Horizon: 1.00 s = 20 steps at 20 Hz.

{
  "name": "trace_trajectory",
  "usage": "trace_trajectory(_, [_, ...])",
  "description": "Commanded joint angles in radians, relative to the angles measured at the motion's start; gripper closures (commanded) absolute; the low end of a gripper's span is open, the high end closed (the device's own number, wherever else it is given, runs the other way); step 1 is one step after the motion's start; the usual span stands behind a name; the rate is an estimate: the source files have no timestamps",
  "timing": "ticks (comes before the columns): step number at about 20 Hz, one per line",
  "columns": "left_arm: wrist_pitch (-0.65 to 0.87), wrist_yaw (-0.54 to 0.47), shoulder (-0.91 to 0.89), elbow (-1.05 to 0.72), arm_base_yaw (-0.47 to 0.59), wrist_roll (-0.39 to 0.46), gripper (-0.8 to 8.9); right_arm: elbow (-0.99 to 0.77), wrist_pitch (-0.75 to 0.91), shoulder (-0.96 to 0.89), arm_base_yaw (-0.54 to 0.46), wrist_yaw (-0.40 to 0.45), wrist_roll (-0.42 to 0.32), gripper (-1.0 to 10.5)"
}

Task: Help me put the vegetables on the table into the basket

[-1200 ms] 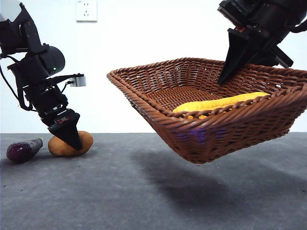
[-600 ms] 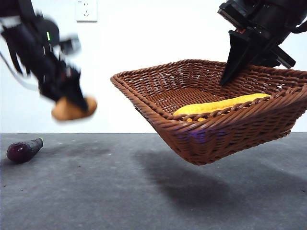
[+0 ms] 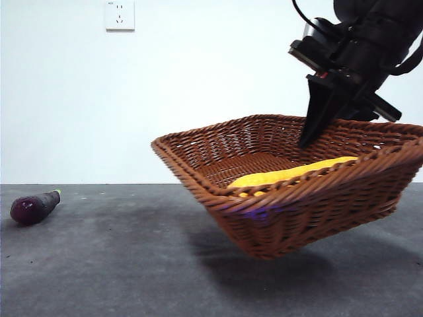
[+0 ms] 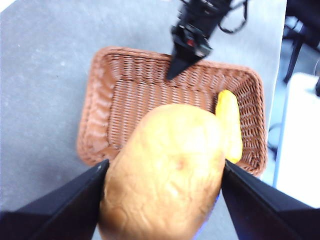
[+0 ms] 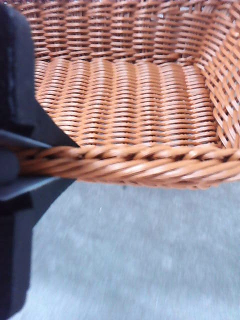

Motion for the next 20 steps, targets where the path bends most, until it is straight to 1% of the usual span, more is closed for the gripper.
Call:
trace_trajectory(1, [-0.009, -0.036, 0.035, -0.008, -0.097, -0.037, 8.19, -0.004, 0.041, 0.002, 0.047, -0.021, 0.044, 9.6])
trace_trajectory(2, [-0.009, -0.047, 0.058, -0.008, -0.147, -0.039, 8.19, -0.004, 0.049, 0.002, 0.073, -0.021, 0.061, 9.6])
trace_trajectory(4, [-0.012, -0.129, 0.125, -0.008, -0.245, -0.047, 8.19, -0.004, 0.063, 0.002, 0.117, -0.019, 0.078, 9.6])
trace_trajectory(5, [-0.015, -0.153, 0.165, -0.008, -0.280, -0.049, 8.19, -0.004, 0.070, 0.002, 0.132, -0.019, 0.087, 9.6])
trace_trajectory(7, [-0.014, -0.156, 0.249, -0.008, -0.326, -0.051, 8.19, -0.004, 0.093, 0.002, 0.143, -0.021, 0.114, 9.6])
trace_trajectory(9, [-0.002, -0.160, 0.332, -0.008, -0.372, -0.050, 8.19, -0.004, 0.100, 0.002, 0.142, -0.023, 0.121, 9.6])
trace_trajectory(12, [0.014, -0.166, 0.431, -0.008, -0.408, -0.051, 8.19, -0.004, 0.103, 0.002, 0.142, -0.023, 0.121, 9.6])
trace_trajectory(14, [0.024, -0.170, 0.476, -0.008, -0.414, -0.053, 8.19, -0.004, 0.106, 0.002, 0.142, -0.023, 0.121, 9.6])
trace_trajectory(15, [0.042, -0.187, 0.493, -0.008, -0.414, -0.078, 8.20, -0.004, 0.107, 0.002, 0.142, -0.023, 0.121, 9.6])
trace_trajectory(16, [0.056, -0.215, 0.504, -0.008, -0.411, -0.085, 8.20, -0.004, 0.108, 0.002, 0.142, -0.023, 0.121, 9.6])
trace_trajectory(18, [0.061, -0.217, 0.510, -0.008, -0.400, -0.127, 8.07, -0.004, 0.111, 0.002, 0.142, -0.023, 0.121, 9.6])
trace_trajectory(19, [0.059, -0.218, 0.510, -0.008, -0.400, -0.134, 7.24, -0.004, 0.116, 0.002, 0.142, -0.023, 0.121, 9.6])
trace_trajectory(20, [0.059, -0.218, 0.510, -0.008, -0.397, -0.151, 5.29, -0.004, 0.119, 0.002, 0.142, -0.023, 0.121, 9.6])
